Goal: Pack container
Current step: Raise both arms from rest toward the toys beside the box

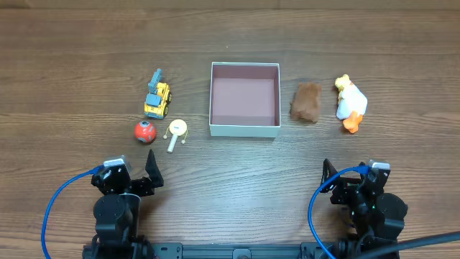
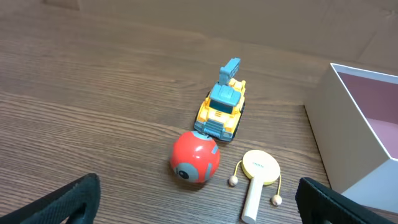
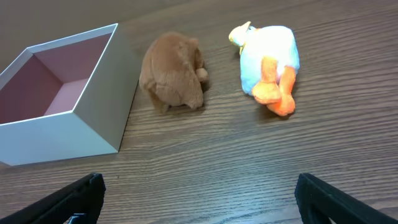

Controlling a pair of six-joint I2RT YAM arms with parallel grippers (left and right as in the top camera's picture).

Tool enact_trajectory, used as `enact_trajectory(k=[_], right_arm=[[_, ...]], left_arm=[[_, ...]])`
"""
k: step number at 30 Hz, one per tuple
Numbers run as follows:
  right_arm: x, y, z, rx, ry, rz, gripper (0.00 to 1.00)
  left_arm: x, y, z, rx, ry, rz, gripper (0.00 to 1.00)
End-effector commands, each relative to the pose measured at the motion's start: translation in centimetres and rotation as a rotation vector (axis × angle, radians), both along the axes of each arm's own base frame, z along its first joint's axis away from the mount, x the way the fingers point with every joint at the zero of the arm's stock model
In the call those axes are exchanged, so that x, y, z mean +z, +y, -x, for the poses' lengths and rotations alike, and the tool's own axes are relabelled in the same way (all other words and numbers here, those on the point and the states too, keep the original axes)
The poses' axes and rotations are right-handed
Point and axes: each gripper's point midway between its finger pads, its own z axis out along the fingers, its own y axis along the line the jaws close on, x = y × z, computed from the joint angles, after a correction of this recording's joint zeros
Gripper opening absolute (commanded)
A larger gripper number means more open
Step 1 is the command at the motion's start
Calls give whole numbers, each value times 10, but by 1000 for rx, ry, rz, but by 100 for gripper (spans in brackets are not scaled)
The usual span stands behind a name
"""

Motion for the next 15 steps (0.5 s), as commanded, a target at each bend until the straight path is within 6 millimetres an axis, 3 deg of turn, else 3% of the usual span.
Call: enact_trajectory(k=[1, 15], right_arm=[[1, 1, 0, 3, -9, 2, 100], [0, 3, 0, 14, -4, 2, 100]], left_arm=[[0, -3, -1, -10, -8, 20, 100], [0, -3, -1, -10, -8, 20, 100]])
